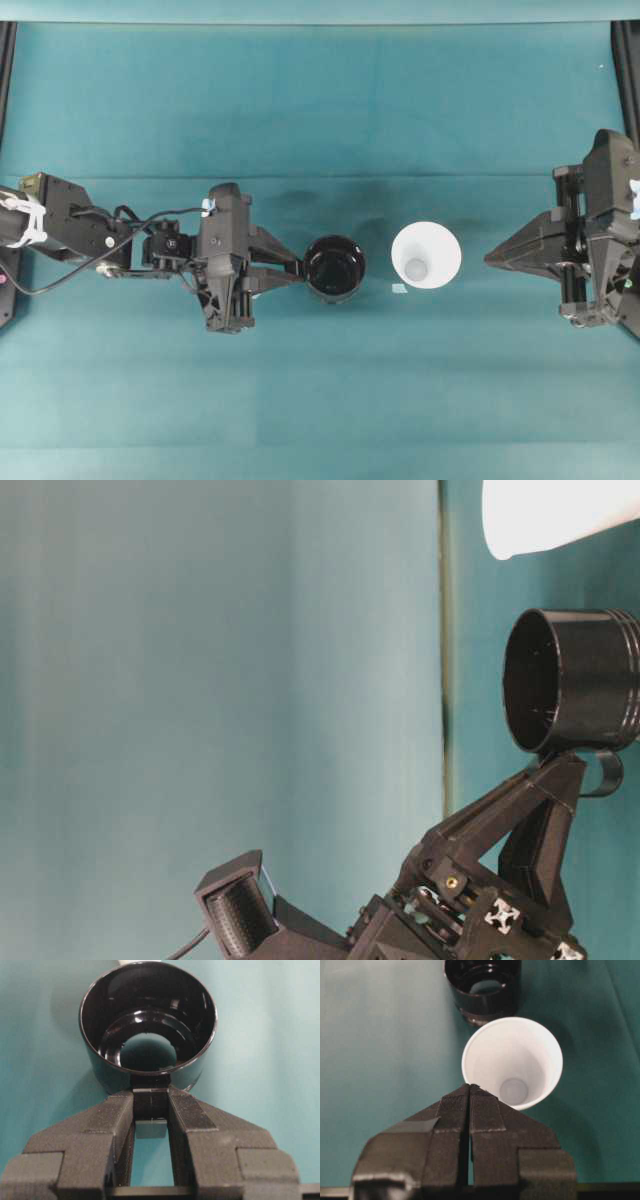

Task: Put the paper cup into the moved cup holder.
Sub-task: 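Open the left gripper and pull it back left from the holder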

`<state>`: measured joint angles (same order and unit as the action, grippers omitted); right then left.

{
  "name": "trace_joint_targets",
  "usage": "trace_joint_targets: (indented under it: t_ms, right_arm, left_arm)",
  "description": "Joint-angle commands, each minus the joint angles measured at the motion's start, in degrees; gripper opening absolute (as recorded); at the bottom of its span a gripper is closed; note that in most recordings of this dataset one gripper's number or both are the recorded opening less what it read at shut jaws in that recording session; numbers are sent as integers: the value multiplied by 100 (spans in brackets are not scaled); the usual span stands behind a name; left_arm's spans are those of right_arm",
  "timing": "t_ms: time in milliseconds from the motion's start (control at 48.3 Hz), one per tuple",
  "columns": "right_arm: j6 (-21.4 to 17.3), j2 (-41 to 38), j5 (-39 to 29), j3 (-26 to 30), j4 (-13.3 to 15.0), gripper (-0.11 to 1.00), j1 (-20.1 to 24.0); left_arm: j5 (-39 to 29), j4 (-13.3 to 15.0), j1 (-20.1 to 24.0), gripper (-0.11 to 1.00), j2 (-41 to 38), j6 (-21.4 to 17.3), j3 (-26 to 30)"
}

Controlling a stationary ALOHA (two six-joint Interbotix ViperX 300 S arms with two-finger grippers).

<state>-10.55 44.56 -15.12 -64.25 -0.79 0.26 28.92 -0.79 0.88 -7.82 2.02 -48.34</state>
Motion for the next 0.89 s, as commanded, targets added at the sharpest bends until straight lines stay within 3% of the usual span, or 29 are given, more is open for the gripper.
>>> trace_joint_targets:
  t_ms: [0,663,725,870]
  right_arm:
    - [-53,-18,26,141,0,1,-9]
    - [-53,-18,26,141,0,1,-9]
    - [-53,-18,26,141,0,1,-9]
    - [-53,-18,26,141,0,1,-9]
  left_arm:
    - [0,0,-18,20,18,9,70]
    - [-272,-9,-18,22,-70,70,88]
    - [-272,0,-18,31,-70,70,88]
    - [-272,-9,-18,64,-70,79,79]
